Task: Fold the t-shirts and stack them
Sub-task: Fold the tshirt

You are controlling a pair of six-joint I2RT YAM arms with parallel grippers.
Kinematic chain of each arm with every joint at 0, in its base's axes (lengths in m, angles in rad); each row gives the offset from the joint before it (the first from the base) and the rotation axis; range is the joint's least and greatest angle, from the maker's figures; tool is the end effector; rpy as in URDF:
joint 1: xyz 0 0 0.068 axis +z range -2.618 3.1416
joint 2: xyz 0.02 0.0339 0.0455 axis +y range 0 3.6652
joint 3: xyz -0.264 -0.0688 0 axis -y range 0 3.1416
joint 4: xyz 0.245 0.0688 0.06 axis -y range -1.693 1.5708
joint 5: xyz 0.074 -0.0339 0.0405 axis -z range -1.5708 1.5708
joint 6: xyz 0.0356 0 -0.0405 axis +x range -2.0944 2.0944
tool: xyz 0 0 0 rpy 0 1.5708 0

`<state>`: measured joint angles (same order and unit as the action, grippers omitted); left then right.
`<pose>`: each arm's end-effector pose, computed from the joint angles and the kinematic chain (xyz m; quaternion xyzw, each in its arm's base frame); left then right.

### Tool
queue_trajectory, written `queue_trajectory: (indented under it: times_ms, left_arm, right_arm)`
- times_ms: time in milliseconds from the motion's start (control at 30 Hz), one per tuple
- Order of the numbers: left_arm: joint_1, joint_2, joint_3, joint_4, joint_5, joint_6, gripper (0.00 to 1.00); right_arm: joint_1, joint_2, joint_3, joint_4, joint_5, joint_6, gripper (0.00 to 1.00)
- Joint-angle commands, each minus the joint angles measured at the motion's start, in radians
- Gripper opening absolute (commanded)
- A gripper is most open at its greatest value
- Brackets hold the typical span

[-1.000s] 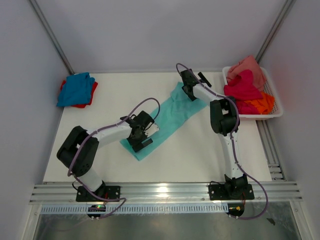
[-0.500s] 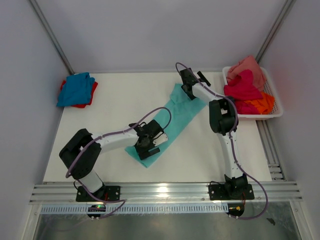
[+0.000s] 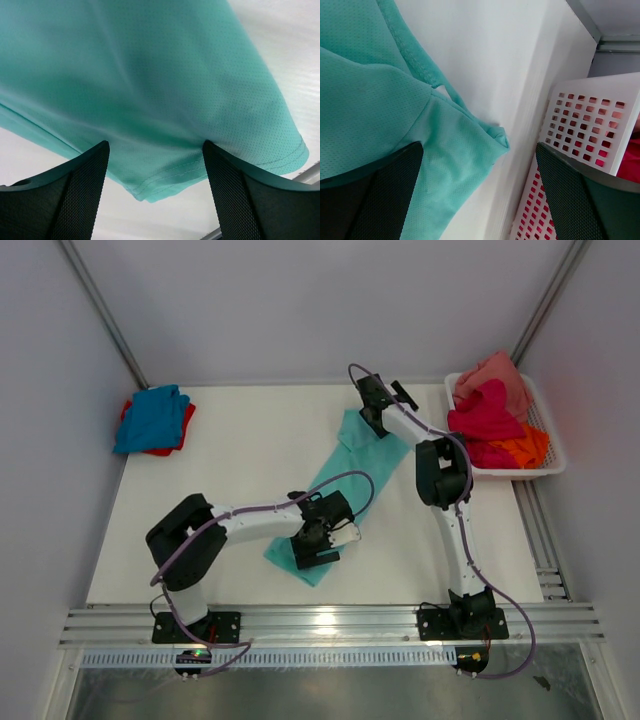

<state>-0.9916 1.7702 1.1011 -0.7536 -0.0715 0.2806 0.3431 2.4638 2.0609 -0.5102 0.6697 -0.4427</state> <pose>0.1761 -0.2646 0.1591 0.5899 0.8033 0.0077 0.0817 0.5130 0.1598 0.1575 -0.2442 0.8664 -0.3258 0.2892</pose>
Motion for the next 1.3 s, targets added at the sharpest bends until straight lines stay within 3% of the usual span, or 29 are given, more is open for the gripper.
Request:
queue_trajectory:
  times_ms: [0,300,900,1267]
  left_arm:
    - [-0.074,0.077,0.026,0.042,0.065,-0.001,0.79]
    - [-0.13,0.184,0.152,0.025,0.167,-0.032,0.77]
    - [-0.3,0.339,0.371,-0.004,0.188,-0.044,0.76]
    - [-0.326,0.399,0.442,0.019,0.182,-0.02,0.76]
  right_arm:
    - [0.025,0.049,0.03,-0.036,-0.065,0.009,0.99]
    - [0.036,0.057,0.07,-0.051,-0.081,0.012,0.99]
    - [0.097,0.09,0.151,-0.06,-0.137,0.002,0.99]
    - [0.115,0.073,0.15,-0.065,-0.188,-0.008,1.0]
